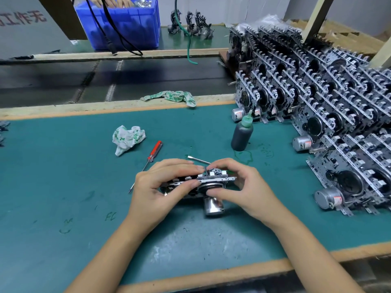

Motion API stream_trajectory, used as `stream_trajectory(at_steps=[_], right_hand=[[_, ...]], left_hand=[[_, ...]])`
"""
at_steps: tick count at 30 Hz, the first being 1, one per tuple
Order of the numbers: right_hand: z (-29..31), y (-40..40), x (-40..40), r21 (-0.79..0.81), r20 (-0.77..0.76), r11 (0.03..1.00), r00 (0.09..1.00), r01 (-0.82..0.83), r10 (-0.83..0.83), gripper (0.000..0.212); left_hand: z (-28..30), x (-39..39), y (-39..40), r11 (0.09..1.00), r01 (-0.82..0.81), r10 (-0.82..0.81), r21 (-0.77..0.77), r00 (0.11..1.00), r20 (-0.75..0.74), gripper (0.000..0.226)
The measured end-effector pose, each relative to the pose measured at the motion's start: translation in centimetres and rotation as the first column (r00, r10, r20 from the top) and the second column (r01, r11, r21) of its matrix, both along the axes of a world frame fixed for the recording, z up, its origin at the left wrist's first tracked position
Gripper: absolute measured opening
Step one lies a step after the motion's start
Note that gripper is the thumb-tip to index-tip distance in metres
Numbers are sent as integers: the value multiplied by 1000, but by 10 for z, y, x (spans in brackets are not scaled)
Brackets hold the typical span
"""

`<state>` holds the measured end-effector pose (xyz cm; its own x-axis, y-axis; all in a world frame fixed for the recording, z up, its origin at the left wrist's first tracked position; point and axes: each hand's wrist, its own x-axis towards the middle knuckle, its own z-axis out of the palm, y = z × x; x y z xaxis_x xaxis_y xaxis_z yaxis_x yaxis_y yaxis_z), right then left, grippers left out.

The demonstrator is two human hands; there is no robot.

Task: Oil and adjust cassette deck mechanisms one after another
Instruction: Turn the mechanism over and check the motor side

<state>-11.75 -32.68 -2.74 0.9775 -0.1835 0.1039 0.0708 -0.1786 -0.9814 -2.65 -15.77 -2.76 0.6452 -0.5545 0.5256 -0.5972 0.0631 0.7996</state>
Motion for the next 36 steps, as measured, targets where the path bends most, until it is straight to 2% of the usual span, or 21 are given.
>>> stream_trajectory(at_steps=[15,17,19,21,23,25,28,32,36], right_hand=[[-2,9,-3,51,30,997,998,60,-62,30],[-1,5,-8,-75,15,995,997,71,-70,36],[-3,-1,-16,-313,15,938,988,148,-151,42],[-5,-5,-26,-539,101,804,967,250,-233,35],[-11,-2,-34,-681,173,673,956,288,-235,37],[-13,1,-36,-724,164,630,958,279,-235,44],[-6,-3,-33,-761,100,611,969,220,-224,48],[0,-5,-30,-781,89,591,972,203,-218,51],[6,-5,-28,-748,50,640,976,177,-212,55]], left_hand=[[-1,0,1,1000,-1,1,6,999,34,20],[0,0,1,1000,2,-2,-2,999,34,18],[0,1,0,1000,-1,1,-1,999,43,15],[0,0,0,1000,-7,6,2,999,43,15],[0,0,0,1000,-4,4,0,1000,28,15],[-1,0,0,1000,1,-1,2,1000,20,14],[-2,1,0,1000,0,0,4,1000,11,15],[-2,1,1,1000,-6,6,17,1000,-8,21],[0,0,2,1000,0,0,25,1000,-27,21]])
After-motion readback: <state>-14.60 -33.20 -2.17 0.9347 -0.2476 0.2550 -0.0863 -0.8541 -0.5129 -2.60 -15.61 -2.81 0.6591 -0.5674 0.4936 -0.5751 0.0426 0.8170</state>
